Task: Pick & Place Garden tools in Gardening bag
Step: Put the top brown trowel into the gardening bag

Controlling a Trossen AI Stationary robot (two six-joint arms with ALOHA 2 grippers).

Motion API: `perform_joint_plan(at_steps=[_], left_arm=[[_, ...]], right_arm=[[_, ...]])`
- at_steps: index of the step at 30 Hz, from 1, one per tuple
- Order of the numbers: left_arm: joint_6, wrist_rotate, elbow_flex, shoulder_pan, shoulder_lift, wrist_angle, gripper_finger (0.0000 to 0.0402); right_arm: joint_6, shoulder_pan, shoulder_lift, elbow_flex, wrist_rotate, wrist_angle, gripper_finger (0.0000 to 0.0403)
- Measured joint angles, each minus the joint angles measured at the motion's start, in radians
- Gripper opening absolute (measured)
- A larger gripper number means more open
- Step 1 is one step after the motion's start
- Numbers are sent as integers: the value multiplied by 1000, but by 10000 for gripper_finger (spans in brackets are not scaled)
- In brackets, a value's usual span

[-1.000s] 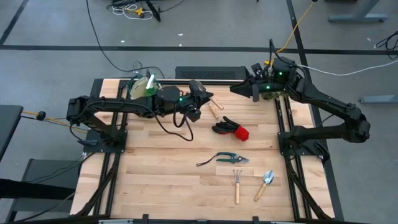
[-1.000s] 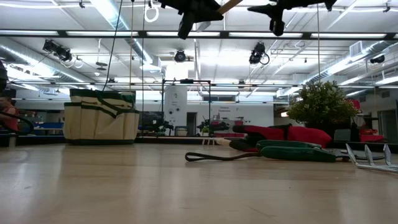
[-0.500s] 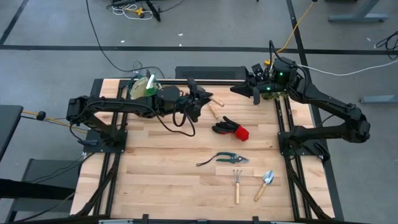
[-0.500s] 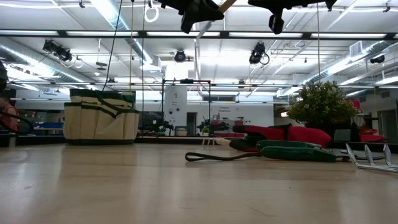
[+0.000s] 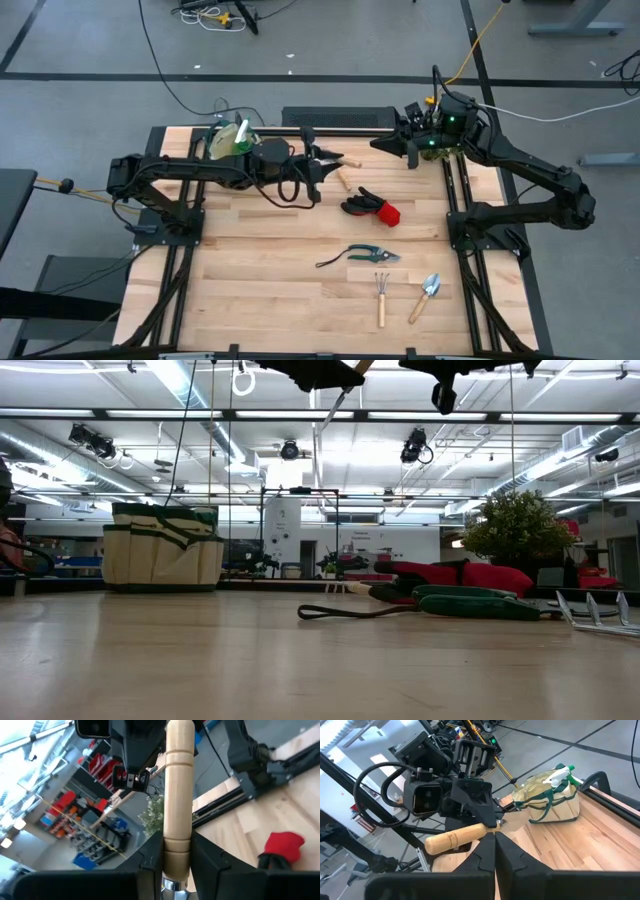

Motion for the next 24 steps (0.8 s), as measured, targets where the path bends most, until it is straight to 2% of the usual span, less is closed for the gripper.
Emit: perform_joint_plan(at_steps=[13,24], left_arm=[[-209,0,0,-3,-40,-6,78],[-308,-4,0,10,-144,-166,78]], right_arm=[[-22,0,0,0,-2,-1,0],[-22,0,0,0,-2,-23,0]])
